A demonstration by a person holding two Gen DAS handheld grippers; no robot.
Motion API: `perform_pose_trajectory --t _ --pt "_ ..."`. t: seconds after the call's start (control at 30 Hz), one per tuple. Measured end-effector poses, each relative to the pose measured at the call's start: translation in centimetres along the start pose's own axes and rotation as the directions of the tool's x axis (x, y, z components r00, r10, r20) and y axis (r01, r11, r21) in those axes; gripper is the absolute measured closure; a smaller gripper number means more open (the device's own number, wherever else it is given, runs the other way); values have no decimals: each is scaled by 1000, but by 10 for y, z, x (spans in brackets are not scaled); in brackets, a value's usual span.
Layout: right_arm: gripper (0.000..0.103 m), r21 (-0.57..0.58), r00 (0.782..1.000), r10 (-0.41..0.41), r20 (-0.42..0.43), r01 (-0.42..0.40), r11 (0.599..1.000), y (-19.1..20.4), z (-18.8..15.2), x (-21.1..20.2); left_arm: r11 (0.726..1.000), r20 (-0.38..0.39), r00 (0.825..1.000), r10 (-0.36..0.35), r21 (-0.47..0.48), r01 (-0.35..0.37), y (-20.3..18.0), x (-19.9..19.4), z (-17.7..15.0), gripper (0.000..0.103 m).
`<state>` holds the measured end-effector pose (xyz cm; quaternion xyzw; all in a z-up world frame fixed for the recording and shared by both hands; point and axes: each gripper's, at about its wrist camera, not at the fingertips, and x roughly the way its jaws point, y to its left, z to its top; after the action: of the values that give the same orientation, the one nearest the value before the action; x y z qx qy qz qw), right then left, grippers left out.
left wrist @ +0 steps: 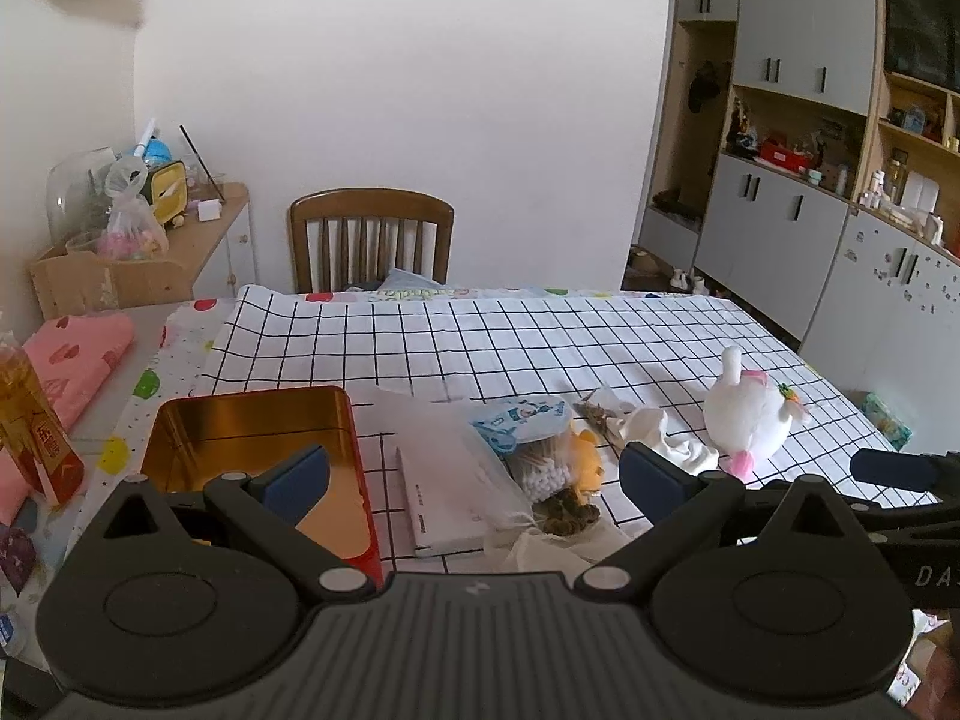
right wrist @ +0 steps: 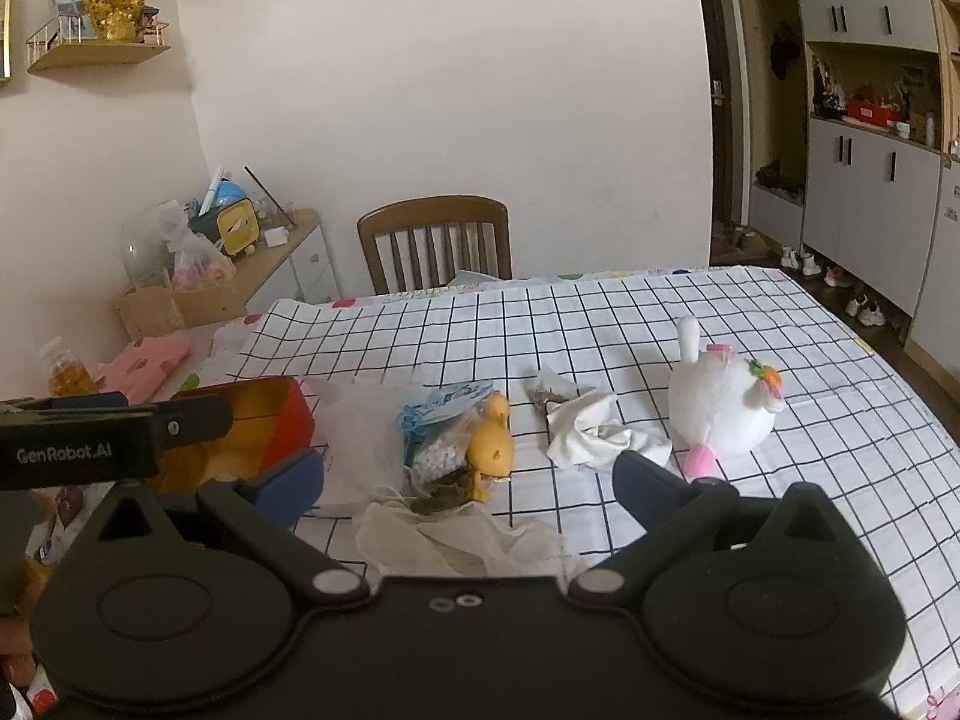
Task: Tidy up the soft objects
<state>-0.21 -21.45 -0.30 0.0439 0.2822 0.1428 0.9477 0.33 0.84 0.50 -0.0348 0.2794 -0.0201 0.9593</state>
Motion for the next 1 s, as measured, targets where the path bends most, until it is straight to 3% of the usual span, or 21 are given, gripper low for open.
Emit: perform_pose_trajectory --t 0.33,1.0 --pt "6 -17 1000 -2 4 2 1000 -7 2 5 1000 -8 1000 16 -18 -16 -4 8 3 0" --pt "17 -108 997 70 -29 -73 991 -25 8 28 995 -27 996 80 -49 -82 -18 33 9 0"
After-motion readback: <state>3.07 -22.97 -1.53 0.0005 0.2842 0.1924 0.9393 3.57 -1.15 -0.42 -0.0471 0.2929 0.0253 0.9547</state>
